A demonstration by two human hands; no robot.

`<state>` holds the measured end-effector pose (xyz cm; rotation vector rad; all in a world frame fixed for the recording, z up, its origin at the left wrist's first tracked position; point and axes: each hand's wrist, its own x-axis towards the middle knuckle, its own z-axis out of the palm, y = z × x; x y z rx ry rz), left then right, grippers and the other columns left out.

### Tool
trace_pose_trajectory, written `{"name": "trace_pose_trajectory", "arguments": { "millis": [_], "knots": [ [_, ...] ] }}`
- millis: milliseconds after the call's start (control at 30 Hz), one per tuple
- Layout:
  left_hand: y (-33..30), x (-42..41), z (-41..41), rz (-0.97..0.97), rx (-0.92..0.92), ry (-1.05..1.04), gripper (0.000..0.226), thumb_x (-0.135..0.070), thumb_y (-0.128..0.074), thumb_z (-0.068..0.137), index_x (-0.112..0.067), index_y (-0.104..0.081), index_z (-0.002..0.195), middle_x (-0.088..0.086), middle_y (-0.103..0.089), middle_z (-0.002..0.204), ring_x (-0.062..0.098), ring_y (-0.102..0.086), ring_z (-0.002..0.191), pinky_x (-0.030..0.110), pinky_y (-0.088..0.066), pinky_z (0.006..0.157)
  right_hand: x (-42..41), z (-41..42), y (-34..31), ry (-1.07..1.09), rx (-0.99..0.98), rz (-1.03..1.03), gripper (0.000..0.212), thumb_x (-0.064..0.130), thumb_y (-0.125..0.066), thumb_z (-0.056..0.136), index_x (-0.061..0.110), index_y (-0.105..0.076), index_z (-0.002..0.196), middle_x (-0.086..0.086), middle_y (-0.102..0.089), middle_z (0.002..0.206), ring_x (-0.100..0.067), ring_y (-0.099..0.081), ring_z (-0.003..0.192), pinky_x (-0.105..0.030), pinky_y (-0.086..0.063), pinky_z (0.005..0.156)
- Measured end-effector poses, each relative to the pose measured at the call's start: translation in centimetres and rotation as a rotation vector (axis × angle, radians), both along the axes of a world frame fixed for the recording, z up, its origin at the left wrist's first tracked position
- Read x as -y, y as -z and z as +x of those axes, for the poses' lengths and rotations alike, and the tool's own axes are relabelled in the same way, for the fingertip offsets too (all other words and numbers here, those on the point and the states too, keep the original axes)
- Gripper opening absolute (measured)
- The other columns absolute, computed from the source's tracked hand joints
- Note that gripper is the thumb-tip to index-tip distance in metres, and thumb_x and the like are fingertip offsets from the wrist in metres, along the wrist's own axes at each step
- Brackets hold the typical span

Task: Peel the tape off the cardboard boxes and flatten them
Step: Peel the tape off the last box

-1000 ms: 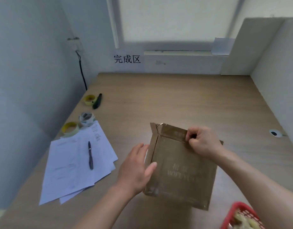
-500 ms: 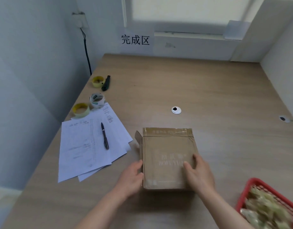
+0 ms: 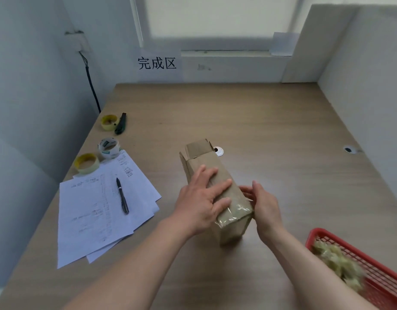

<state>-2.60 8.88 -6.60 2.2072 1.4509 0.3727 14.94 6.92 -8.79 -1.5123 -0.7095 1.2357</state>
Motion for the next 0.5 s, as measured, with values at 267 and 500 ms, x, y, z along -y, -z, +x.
{"name": "trace_pose_trajectory", "arguments": {
  "millis": [267,500],
  "knots": [
    [0.3,-1.9,2.3,-0.029,-0.009,0.092,0.043,-0.047,-0.038,0.103,-0.053,-0.036,0.146,-0.015,-0.012,0.163,0.004,0.010,0.149,0.043,-0.020,0.117,3.6,3.4,-1.0,-0.112,0.356,0.267,0.036,0.000,-0.075,0.083,0.035,-0.074,0.091,0.007,-0.076,0.095,-0.008,-0.072,0.088,-0.018,-0.054,0.076],
    [-1.0,-3.8,1.6,-0.151,0.028,0.244,0.049,-0.025,-0.045,0.104,-0.038,-0.037,0.150,-0.013,-0.009,0.165,0.008,0.010,0.151,0.028,0.000,0.122,3.4,4.2,-1.9,-0.186,0.705,0.328,0.028,0.002,-0.070,0.087,0.030,-0.071,0.082,0.014,-0.069,0.085,-0.004,-0.065,0.083,-0.019,-0.050,0.070]
  ]
}}
